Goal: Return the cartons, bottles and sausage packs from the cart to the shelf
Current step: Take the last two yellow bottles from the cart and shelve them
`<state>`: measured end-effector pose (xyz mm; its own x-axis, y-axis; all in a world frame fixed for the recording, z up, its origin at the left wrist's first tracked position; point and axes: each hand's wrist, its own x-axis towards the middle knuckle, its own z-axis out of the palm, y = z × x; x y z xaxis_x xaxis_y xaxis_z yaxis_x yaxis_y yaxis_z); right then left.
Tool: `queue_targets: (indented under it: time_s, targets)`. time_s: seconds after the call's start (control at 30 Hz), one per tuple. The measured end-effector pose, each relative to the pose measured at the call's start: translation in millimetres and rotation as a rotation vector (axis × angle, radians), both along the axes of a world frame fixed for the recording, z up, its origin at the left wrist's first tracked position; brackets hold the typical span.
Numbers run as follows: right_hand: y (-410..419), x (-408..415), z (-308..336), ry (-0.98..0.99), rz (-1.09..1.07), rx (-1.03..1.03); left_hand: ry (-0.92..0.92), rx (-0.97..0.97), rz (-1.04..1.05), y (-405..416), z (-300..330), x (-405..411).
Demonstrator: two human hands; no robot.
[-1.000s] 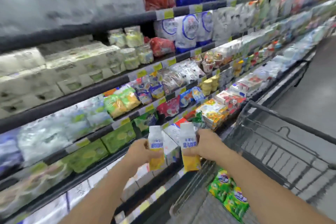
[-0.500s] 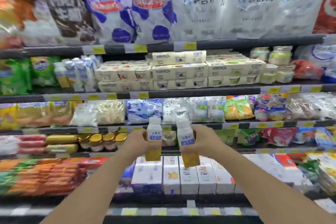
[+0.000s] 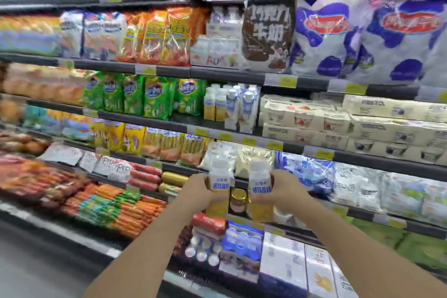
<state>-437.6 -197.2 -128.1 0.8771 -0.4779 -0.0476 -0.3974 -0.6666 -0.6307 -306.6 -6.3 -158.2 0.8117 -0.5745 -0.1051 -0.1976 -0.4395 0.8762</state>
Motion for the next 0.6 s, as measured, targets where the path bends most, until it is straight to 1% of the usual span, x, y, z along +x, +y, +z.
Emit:
queue_targets:
  time_s: [0.1, 0.27, 0.4, 0.6]
  targets:
    - [12.8, 41.9, 4.4, -0.025, -0.003, -0.014, -0.016, 0.001, 0.034, 18.2, 1.0, 35.2]
    - [18.9, 96.4, 12.5, -0.087, 0.015, 0.036, -0.014, -0.039, 0.110, 23.8, 1.0, 75.2]
    - [9.9, 137.2, 12.3, -0.147, 0.030, 0.082, -0.047, -0.041, 0.125, 9.1, 6.1, 113.1]
    - [-11.8, 202.2, 28.9, -0.262, -0.003, 0.101, -0.089, -0.071, 0.155, -28.6, 34.3, 166.1]
